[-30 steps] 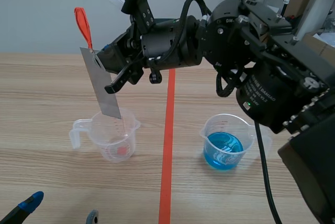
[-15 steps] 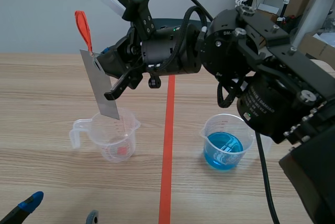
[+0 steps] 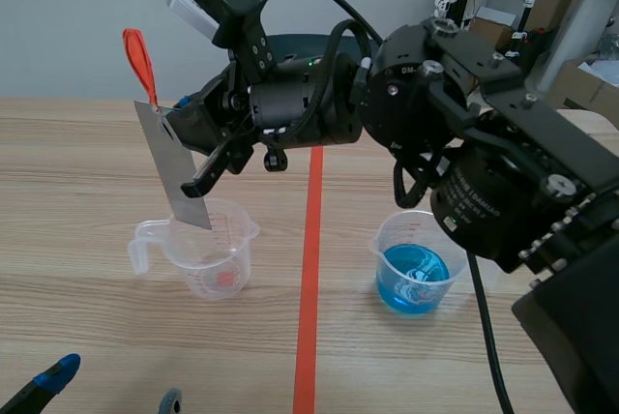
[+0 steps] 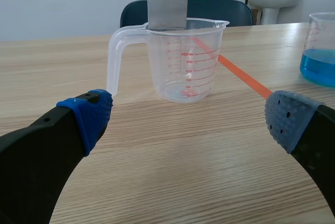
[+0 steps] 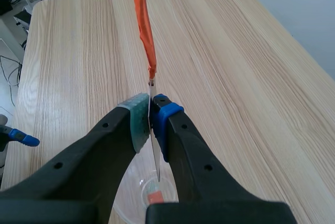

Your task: Do the redox reaction experiment. put the plate into the left beaker

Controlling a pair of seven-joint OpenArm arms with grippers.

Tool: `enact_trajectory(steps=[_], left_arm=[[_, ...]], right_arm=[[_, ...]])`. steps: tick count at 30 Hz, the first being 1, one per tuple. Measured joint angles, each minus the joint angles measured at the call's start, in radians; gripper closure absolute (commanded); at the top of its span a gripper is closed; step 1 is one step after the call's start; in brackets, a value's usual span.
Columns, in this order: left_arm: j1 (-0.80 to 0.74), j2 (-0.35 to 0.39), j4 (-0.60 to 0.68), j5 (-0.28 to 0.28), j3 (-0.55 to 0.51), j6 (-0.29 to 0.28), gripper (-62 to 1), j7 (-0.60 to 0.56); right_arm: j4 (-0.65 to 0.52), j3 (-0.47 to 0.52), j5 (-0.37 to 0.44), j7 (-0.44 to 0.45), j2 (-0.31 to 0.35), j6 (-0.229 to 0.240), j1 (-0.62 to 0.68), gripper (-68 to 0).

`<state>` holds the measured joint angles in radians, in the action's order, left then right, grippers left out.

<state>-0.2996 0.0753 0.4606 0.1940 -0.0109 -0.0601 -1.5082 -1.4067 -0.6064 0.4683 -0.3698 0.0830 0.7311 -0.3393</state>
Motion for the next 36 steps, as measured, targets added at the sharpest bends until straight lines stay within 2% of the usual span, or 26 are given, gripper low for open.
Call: enact_trajectory(steps=[9, 15, 22, 33, 36], left_arm=[[0.000, 0.000, 0.000, 0.003, 0.000, 0.000, -61.6, 0.000], [0.000, 0.000, 0.000, 0.003, 0.000, 0.000, -61.6, 0.000], [0.000, 0.000, 0.000, 0.003, 0.000, 0.000, -61.6, 0.000], [0.000, 0.000, 0.000, 0.003, 0.000, 0.000, -61.6, 0.000], [0.000, 0.000, 0.000, 0.003, 0.000, 0.000, -61.6, 0.000]], right_arm=[[0.091, -0.002, -0.069, 0.080, 0.000, -0.001, 0.007, -0.4], [0.130, -0.032, -0.096, 0.122, 0.000, 0.000, 0.007, -0.4], [0.190, -0.066, -0.168, 0.204, 0.000, 0.000, 0.007, -0.4], [0.249, -0.082, -0.230, 0.284, 0.000, 0.000, 0.007, -0.4], [0.262, -0.082, -0.268, 0.322, 0.000, -0.001, 0.007, -0.4]])
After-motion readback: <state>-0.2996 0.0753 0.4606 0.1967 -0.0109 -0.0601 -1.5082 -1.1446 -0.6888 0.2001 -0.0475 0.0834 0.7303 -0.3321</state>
